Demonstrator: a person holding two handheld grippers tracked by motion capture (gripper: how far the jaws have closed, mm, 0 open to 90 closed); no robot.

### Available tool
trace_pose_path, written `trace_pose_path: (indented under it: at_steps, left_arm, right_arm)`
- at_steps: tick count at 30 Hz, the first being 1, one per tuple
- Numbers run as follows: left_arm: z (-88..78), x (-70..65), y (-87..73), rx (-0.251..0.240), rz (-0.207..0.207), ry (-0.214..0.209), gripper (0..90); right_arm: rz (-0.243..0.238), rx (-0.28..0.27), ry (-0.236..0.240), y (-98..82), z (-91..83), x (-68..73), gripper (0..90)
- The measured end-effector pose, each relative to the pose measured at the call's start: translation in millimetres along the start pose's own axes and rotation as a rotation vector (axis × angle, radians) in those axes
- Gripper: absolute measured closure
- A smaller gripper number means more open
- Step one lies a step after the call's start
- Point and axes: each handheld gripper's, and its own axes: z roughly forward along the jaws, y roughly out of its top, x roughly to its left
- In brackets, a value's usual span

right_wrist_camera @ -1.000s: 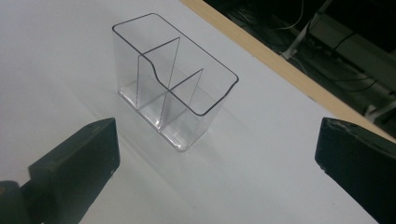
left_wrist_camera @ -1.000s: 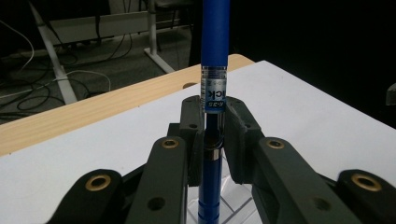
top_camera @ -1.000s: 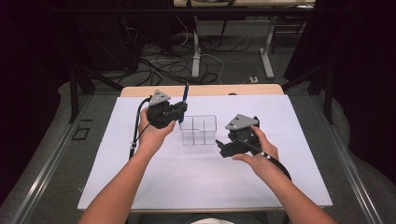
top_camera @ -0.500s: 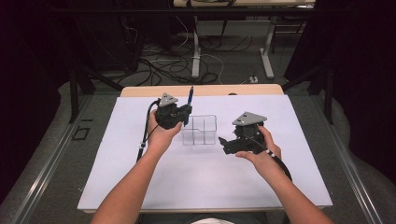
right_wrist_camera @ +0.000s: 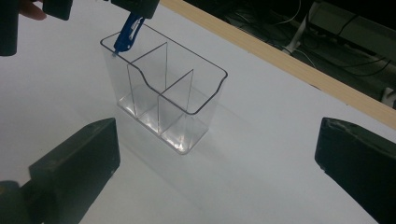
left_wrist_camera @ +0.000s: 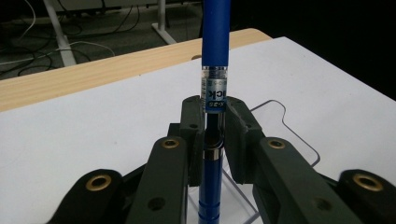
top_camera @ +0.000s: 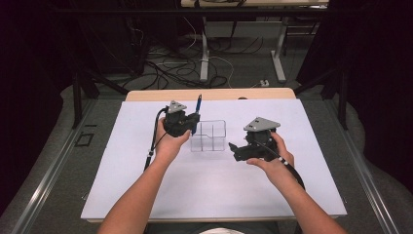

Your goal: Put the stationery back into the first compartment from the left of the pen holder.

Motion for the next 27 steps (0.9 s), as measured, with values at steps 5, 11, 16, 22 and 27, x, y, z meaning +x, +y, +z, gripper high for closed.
trace_pose_path:
  at_steps: [5, 11, 16, 22, 27]
  left_arm:
    - [-6.1, 2.6, 1.1, -0.014, -0.007, 0.004, 72.1]
    - [-20.1, 7.2, 4.8, -0.059, 0.014, 0.039, 54.2]
    - [-33.2, 12.6, 6.7, -0.072, 0.012, 0.038, 43.1]
    - [-51.4, 13.6, 8.2, -0.105, 0.025, 0.004, 36.0]
    - [-67.0, 12.5, 7.6, -0.092, -0.008, -0.068, 35.9]
  right_arm:
    - [0.001, 0.001, 0.002, -1.0, -0.6, -1.0, 0.0]
    - [0.005, 0.004, -0.001, -2.0, -0.8, -1.7, 0.0]
    - [0.004, 0.000, -0.004, -2.4, -1.0, -2.4, 0.0]
    - [0.011, -0.008, -0.008, -2.7, -2.3, -3.9, 0.0]
    - [0.015, -0.006, -0.011, -2.6, -3.8, -5.5, 0.0]
